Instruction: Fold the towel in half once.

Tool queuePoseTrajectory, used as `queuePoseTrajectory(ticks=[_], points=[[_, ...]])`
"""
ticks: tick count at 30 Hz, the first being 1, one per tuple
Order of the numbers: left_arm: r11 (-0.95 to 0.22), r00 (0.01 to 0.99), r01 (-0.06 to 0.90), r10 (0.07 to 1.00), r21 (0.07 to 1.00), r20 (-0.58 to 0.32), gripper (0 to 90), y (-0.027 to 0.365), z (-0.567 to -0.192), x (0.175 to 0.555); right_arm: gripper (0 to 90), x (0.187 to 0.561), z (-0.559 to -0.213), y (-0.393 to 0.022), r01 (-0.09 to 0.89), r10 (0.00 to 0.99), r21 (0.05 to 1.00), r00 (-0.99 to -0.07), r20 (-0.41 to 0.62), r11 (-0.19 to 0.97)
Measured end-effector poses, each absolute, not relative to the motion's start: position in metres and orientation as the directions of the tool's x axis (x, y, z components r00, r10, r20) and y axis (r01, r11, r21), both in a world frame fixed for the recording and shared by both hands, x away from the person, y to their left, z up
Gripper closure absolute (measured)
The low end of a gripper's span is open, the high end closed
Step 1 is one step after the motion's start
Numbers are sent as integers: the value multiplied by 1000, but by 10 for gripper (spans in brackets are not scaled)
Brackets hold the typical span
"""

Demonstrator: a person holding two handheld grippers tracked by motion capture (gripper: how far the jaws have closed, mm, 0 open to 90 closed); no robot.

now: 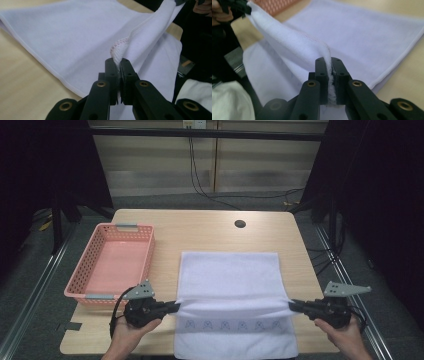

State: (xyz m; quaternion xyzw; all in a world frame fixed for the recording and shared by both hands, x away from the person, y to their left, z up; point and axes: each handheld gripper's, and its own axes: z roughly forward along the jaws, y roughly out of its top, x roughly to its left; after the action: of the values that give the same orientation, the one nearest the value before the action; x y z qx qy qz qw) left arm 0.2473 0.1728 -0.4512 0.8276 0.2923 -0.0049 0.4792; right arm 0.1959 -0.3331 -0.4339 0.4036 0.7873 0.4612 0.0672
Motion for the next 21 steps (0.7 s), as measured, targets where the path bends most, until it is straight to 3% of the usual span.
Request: queuePoseTrajectory(ticks=[5,9,14,16,21], points=[[-422,835,505,460,753,-302,859,164,-469,244,838,193,-466,-331,627,694,719,-661,286,301],[-422,839,515,427,746,-338,858,168,-470,237,835,182,-462,-333,610,675,723,-684,275,324],[-485,863,487,398,726,-312,815,170,-474,228,781,171,-464,-334,612,666,717,-691,281,333],[-516,893,441,333,734,-303,798,173,-464,229,779,162,-463,-330,605,662,700,-706,252,379],[-570,904,428,276,702,-328,790,171,-464,228,738,151,-461,-328,610,636,682,-723,269,404]])
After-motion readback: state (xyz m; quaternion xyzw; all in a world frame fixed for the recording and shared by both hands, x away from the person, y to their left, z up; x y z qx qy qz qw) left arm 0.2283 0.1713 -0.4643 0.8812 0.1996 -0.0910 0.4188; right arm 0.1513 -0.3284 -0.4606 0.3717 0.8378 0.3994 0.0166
